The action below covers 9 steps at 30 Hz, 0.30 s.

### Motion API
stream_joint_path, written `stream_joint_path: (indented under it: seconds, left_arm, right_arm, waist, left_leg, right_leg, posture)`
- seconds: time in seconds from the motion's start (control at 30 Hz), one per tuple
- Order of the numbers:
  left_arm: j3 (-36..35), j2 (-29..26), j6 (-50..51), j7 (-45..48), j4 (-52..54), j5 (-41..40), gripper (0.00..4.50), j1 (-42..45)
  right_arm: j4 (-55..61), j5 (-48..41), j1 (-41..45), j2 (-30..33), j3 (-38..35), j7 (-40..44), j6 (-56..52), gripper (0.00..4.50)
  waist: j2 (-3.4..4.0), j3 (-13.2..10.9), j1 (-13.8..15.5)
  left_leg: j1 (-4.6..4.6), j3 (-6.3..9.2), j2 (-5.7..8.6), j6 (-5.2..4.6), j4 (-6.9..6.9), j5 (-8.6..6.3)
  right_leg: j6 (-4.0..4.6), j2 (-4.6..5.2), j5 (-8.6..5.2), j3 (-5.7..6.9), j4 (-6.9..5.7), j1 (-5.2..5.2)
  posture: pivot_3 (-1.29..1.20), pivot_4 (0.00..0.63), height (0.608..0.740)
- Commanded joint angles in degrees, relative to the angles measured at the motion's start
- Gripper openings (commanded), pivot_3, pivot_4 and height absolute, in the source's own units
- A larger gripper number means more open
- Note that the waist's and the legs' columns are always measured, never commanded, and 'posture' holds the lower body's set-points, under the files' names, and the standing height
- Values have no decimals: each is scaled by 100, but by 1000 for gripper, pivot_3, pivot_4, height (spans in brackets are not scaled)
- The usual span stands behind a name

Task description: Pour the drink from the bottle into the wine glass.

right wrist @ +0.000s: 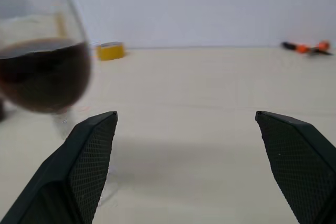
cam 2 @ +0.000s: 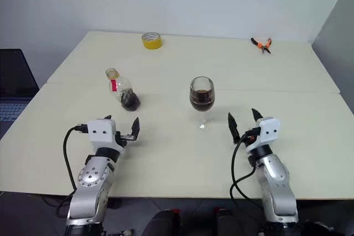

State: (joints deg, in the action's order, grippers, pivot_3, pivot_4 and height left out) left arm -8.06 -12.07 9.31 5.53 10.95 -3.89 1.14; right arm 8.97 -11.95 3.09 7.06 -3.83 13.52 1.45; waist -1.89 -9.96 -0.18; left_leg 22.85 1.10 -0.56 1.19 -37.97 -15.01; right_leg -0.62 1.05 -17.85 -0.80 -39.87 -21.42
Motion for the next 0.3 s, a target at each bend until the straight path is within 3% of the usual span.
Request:
stream_joint_path:
  seconds: [0.03, 0.3]
  left_arm:
    - [-28, 35, -114, -42, 121, 11, 4475, 39]
    - [-11, 111, -344, -12, -62, 35, 4475, 98]
  right_arm:
    - [-162, 60, 91, -52, -168, -108, 397, 4500]
    - [-391, -30, 122, 28, -261, -13, 435, 4500]
  waist:
    - [0, 0, 0]
    - [1, 0, 0]
  left_leg:
    - [0, 0, 0, 0, 1, 0]
    - [0, -1, -1, 0, 1, 0]
  right_leg:
    - [0, 0, 0, 0, 0, 0]
    - [0, 0, 0, -1, 1, 1]
  posture:
    - [0, 150, 740]
    - [0, 150, 740]
